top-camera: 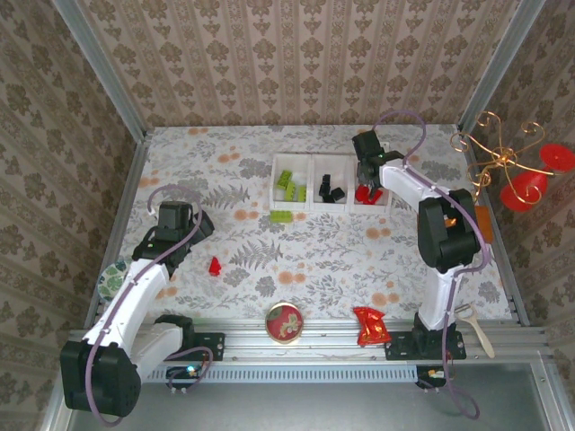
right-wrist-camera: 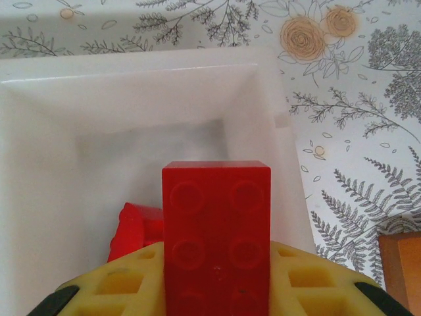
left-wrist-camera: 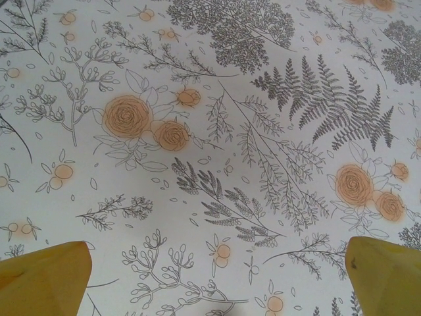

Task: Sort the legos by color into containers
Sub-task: Place the lego in the container, then pick up the lego from the bottom-left of the table.

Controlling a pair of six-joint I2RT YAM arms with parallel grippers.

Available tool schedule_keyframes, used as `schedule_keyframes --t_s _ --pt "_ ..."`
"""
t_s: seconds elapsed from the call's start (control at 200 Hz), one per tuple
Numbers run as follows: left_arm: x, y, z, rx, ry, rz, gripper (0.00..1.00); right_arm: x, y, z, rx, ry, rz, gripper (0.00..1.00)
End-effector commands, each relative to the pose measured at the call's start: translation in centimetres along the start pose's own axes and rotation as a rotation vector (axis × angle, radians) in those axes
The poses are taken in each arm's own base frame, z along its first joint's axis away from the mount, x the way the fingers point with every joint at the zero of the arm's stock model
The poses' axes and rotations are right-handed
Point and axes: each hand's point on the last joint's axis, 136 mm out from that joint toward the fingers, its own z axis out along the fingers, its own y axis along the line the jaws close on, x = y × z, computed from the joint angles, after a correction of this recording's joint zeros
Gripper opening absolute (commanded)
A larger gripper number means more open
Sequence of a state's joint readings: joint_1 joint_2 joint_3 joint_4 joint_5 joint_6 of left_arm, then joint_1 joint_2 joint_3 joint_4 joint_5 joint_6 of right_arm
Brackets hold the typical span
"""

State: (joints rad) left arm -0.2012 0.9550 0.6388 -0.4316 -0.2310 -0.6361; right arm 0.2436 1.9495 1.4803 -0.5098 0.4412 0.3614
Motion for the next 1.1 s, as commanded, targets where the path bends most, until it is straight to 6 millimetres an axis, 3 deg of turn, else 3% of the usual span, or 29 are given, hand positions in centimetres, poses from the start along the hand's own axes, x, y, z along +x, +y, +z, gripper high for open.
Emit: schedule_keyframes --t_s 0.0,0.29,0.44,0.645,0.925,1.095 --pt "0.2 0.2 -0.4 -0.001 0.019 0.014 1.00 -0.7 -0.1 0.5 0.016 -0.010 -0.005 0.17" --pt "0.6 0.1 -0.4 0.003 0.041 0.037 1.00 0.0 -0.2 1.2 0.025 0.010 -0.009 0.34" --pt "0.9 0.0 -0.3 0.005 0.071 0.062 1.00 0.0 -0.4 0.8 0.025 0.008 -0.005 0.44" --pt "1.6 -0.2 -0.4 0.017 0.111 0.095 1.00 0.1 -0.7 0.2 0.024 0.000 -0.002 0.51" --pt "3.3 -0.6 -0.9 0.049 0.218 0.161 1.00 -0.7 -1.2 -2.6 0.004 -0.038 0.015 0.58" --pt "4.8 -0.8 -1.5 0.077 0.304 0.198 0.97 -0.1 -1.5 -5.0 -0.001 -0.051 0.015 0.70"
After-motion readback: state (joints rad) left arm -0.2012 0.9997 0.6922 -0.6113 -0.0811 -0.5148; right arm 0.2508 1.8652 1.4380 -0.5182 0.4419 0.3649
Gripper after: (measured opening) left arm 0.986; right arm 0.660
